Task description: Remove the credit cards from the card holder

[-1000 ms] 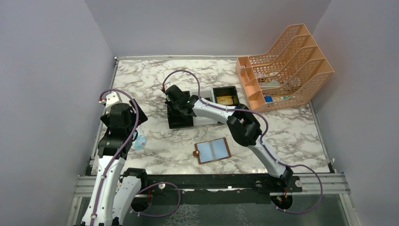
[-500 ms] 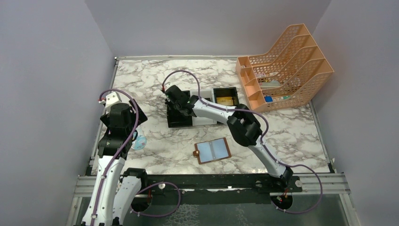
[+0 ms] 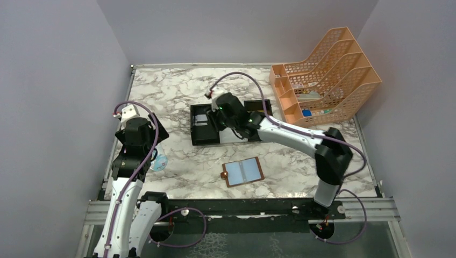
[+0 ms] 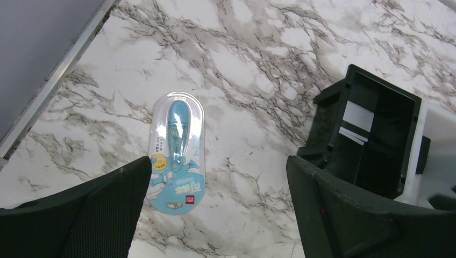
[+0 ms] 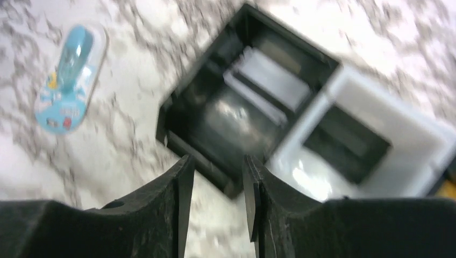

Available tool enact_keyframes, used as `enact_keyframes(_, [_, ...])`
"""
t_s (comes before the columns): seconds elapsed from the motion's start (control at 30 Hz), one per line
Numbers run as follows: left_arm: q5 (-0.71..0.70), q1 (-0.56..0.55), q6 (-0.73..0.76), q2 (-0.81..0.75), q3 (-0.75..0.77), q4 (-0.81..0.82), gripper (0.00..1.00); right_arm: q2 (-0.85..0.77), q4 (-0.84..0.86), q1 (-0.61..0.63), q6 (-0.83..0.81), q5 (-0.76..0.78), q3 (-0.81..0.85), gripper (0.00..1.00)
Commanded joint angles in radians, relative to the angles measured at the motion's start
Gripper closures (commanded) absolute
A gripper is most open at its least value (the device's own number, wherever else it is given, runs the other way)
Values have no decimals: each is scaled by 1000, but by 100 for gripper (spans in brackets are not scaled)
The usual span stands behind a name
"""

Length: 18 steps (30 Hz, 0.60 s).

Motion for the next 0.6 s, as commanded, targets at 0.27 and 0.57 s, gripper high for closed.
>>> enact_keyframes(0.27, [482, 4, 88, 26, -53, 171, 1, -640, 63, -2, 280, 183, -798, 51])
enact_keyframes(0.57, [816, -88, -85, 20, -130, 288, 7, -834, 65, -74, 355, 46, -985, 42])
